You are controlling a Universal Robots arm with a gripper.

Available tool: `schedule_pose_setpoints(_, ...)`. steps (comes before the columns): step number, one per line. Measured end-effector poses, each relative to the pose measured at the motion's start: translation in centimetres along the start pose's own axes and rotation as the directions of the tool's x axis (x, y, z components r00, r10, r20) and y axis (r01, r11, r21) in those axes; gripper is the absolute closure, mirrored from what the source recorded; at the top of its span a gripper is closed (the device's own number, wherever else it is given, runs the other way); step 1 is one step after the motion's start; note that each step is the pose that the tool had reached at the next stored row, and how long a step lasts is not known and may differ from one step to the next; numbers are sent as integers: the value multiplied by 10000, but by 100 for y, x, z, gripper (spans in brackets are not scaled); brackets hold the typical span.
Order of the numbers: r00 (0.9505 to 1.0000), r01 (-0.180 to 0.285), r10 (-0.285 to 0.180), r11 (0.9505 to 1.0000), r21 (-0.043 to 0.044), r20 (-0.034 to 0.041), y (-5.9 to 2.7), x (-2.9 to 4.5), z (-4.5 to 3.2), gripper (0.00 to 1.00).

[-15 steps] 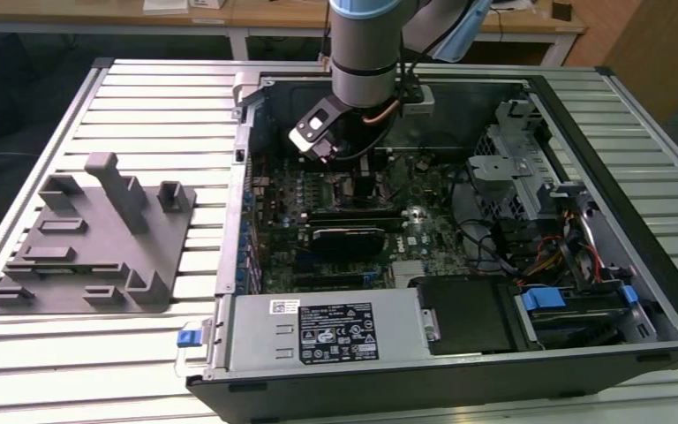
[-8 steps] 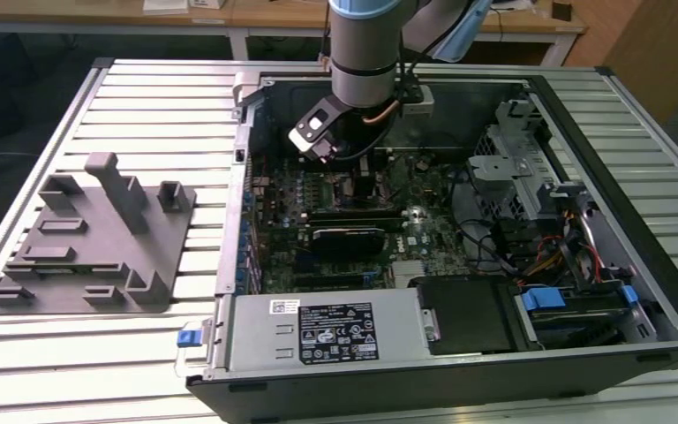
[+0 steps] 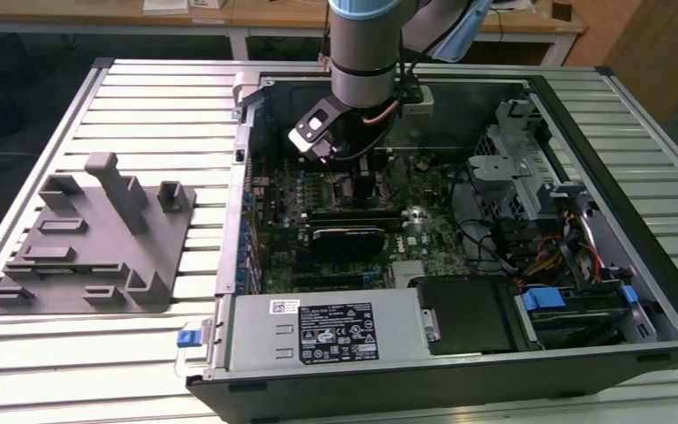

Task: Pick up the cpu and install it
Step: 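Place the cpu into insertion slot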

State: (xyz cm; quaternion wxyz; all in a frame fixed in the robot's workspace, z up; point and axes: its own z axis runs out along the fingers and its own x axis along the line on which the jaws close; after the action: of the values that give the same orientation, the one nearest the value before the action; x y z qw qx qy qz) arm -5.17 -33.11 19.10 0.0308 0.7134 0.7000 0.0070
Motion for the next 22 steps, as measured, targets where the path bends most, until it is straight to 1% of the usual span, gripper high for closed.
schedule_pose_setpoints(5, 10000, 0, 0, 10000, 0, 0, 1, -1, -23, 38)
schedule_pose_setpoints(13, 10000, 0, 0, 10000, 0, 0, 1, -1, -32, 38)
schedule_pose_setpoints(17, 10000, -1, 1, 10000, 0, 0, 3, -2, -57, 38)
schedule_pose_setpoints(22, 10000, -1, 1, 10000, 0, 0, 3, -2, -58, 38)
